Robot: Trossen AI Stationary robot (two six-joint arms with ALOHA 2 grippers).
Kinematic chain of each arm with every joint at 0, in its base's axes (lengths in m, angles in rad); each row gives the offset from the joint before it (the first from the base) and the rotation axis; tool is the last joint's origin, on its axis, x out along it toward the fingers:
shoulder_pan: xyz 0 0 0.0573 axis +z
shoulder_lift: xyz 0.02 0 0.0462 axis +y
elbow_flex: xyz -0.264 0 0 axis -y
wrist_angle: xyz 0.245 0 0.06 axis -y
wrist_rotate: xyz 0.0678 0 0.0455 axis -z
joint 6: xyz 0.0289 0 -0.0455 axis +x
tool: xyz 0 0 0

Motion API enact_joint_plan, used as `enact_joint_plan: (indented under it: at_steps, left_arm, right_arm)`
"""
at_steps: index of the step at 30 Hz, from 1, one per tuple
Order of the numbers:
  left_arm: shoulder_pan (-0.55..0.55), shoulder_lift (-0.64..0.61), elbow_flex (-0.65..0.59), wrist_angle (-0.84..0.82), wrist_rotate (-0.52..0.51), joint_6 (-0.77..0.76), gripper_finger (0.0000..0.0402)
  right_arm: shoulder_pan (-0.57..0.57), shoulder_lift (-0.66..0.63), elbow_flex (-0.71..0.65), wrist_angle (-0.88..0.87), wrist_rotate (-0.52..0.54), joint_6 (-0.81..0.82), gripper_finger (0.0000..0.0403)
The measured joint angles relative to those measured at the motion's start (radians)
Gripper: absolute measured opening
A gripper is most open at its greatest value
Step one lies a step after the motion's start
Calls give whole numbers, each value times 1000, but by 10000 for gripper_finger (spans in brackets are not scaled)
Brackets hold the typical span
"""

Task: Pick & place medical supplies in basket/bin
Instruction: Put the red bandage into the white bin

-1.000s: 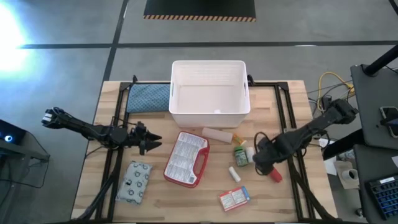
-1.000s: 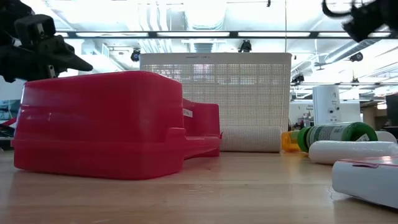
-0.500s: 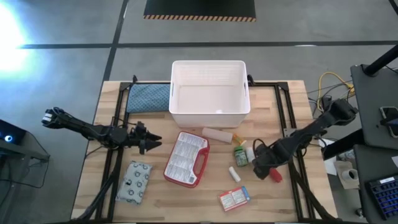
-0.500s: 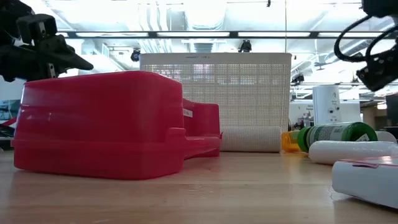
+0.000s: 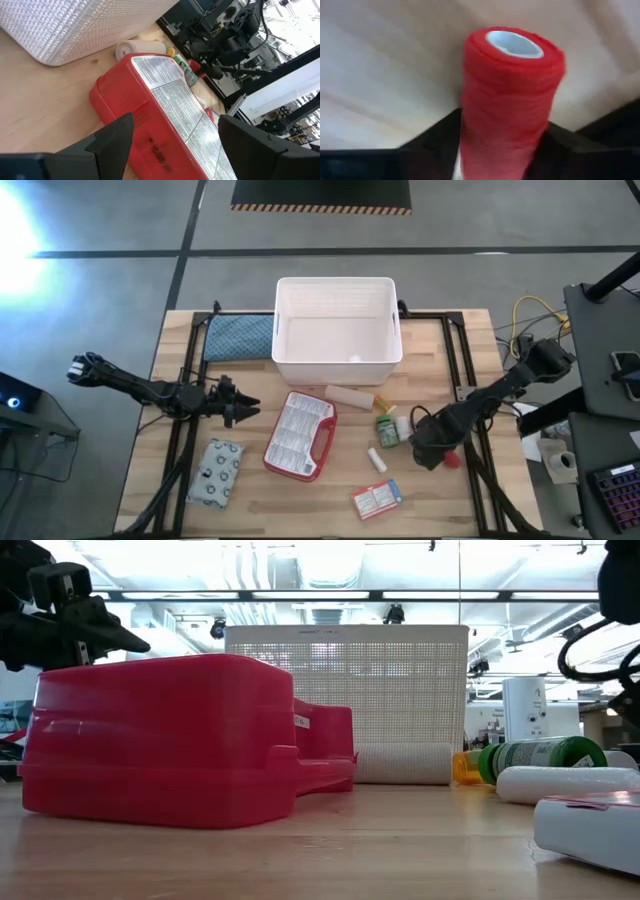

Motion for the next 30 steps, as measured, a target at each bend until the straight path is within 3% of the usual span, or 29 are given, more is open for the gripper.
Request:
enact_joint_plan:
  at_steps: [5, 8, 14, 18, 23, 26, 30]
  left_arm:
    - [0, 0, 0, 0, 0, 0, 269]
    - [0, 0, 0, 0, 0, 0, 269]
    - [0, 0, 0, 0, -1, 0, 269]
    - [0, 0, 0, -1, -1, 0, 269]
    - [0, 0, 0, 0, -1, 0, 269]
    - [0, 0, 0, 0, -1, -2, 269]
    - [0, 0, 0, 0, -1, -18, 269]
  right_arm:
    - [-5, -49, 64, 199, -15, -60, 50]
    - [-36, -98, 117, 353, 40, -116, 46]
    - [-207, -249, 249, 587, 277, -310, 47]
    - [-366, -313, 369, 680, 475, -526, 53]
    - [-592, -265, 534, 610, 655, -768, 64]
    - [-725, -168, 645, 495, 635, -868, 98]
    - [-833, 0, 790, 310, 577, -893, 174]
